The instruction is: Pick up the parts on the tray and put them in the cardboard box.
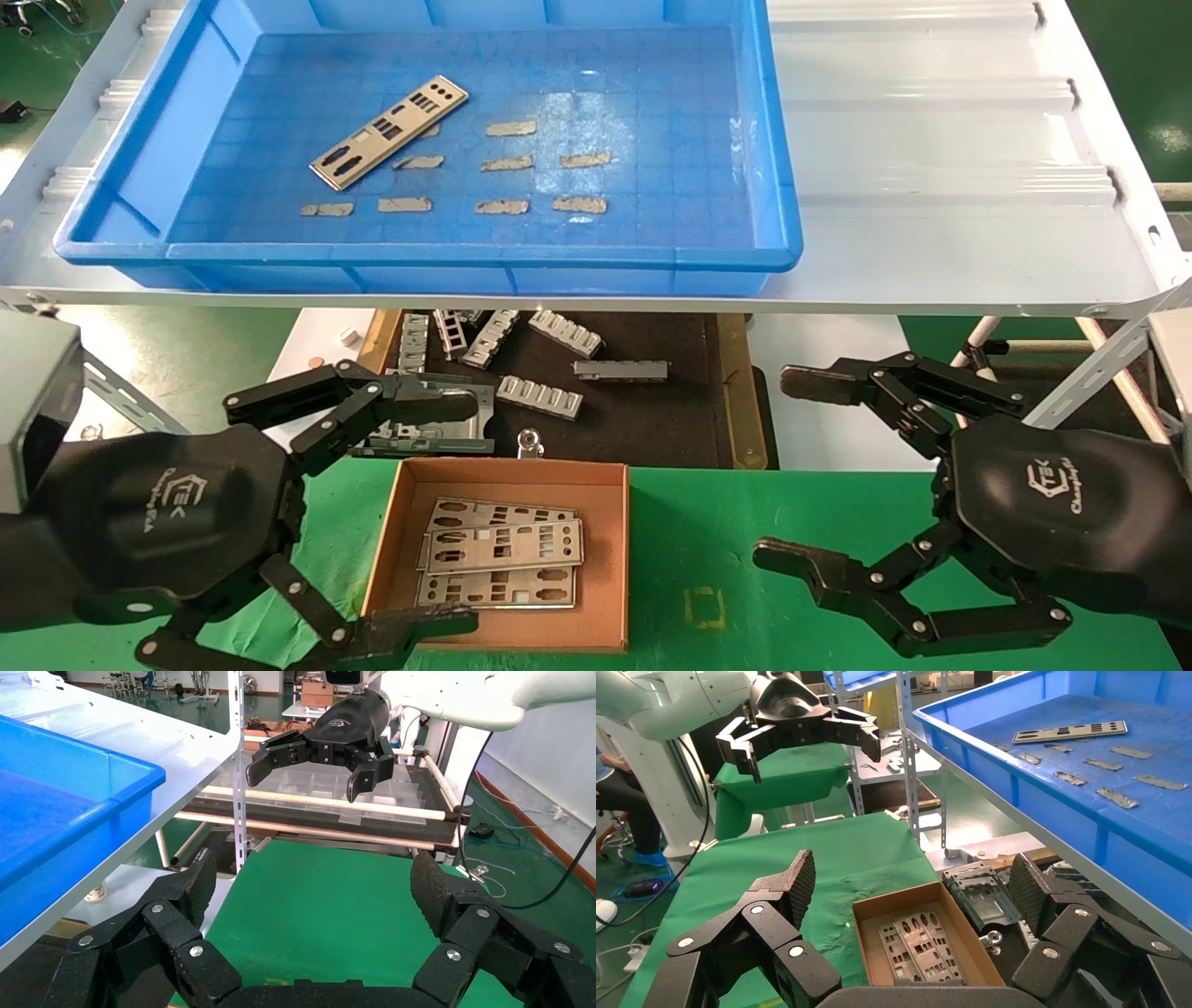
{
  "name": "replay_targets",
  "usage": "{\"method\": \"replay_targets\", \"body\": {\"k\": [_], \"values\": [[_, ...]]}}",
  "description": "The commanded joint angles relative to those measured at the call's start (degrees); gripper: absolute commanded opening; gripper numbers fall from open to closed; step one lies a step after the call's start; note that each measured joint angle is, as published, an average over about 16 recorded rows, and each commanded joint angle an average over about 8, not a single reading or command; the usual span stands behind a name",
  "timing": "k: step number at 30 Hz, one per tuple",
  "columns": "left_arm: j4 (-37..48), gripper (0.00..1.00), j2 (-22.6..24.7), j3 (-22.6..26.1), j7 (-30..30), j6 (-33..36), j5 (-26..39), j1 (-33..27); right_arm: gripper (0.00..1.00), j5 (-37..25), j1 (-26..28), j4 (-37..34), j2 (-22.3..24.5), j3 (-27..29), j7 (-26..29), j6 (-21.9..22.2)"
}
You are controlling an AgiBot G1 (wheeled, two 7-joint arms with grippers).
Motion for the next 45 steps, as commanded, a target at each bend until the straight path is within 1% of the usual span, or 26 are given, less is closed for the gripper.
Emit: {"method": "replay_targets", "body": {"k": [1,45], "values": [[0.1,1.0,0.1,0.1,0.1,-0.1,0.1,-0.1,1.0,0.0,0.0,0.0,0.0,0.0,0.0,0.0],[0.6,1.0,0.3,0.7,0.4,-0.4,0.6,-0.3,1.0,0.0,0.0,0.0,0.0,0.0,0.0,0.0]]}}
